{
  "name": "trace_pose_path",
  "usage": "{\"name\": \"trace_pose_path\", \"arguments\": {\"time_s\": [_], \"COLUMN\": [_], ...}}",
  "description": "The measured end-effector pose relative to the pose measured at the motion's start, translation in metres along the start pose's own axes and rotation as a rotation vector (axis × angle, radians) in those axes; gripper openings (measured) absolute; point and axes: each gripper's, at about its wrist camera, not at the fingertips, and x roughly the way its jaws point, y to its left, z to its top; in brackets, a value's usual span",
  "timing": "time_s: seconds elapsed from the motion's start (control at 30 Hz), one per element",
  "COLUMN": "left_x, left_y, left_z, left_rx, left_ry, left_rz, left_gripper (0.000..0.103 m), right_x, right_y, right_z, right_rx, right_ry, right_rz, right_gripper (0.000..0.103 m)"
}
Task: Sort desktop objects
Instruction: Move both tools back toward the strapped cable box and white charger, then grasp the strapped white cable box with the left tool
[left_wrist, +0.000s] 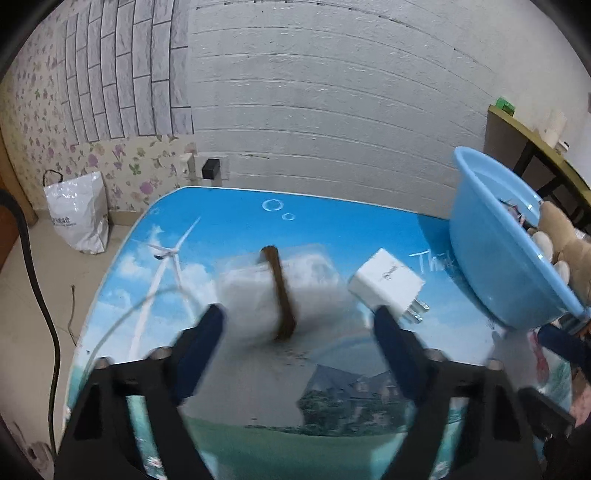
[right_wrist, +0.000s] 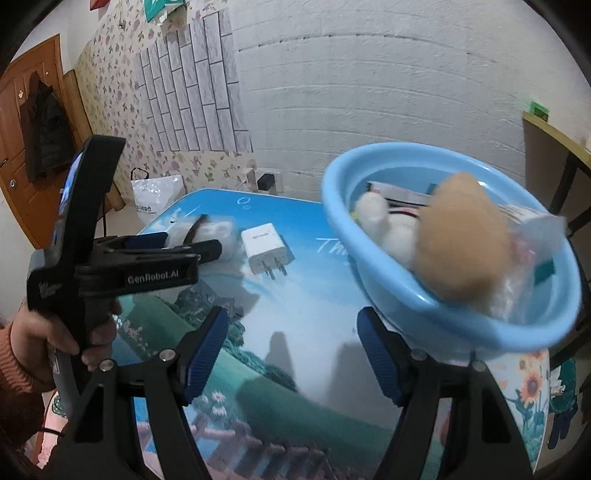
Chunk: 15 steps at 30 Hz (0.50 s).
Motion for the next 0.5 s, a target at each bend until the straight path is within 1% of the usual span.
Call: {"name": "trace_pose_path", "arguments": {"time_s": [0.1, 0.23, 0.33, 0.4, 0.5], "left_x": [0.004, 0.007, 0.004, 0.004, 0.006], "left_y": [0.011, 0.023, 0.031, 0.033, 0.035], "left_z": [0.0, 0.001, 0.002, 0.002, 0.004], "left_rx": [-0.017, -0.055, -0.067, -0.047, -0.002], "left_ry": [0.024, 0.049, 0.04, 0.035, 0.05], "left_rz": [-0.013, -0.037, -0.053, -0.042, -0.058], "left_gripper": [0.059, 0.059, 0.064, 0.072, 0.076], "right_x": [0.017, 0.042, 0.059, 0.069, 0.083], "right_y": [0.006, 0.017, 0.023, 0.024, 0.029], "right_z": [0.011, 0.022, 0.028, 0.033, 0.041], "right_rx": [-0.016, -0.038, -0.046, -0.034, -0.026], "right_ry": [0.049, 0.112, 0.148, 0.171, 0.206], "right_rz": [0.013, 0.006, -0.016, -0.023, -0.03], "right_gripper": [0.073, 0.073, 0.073, 0.073, 0.072]}}
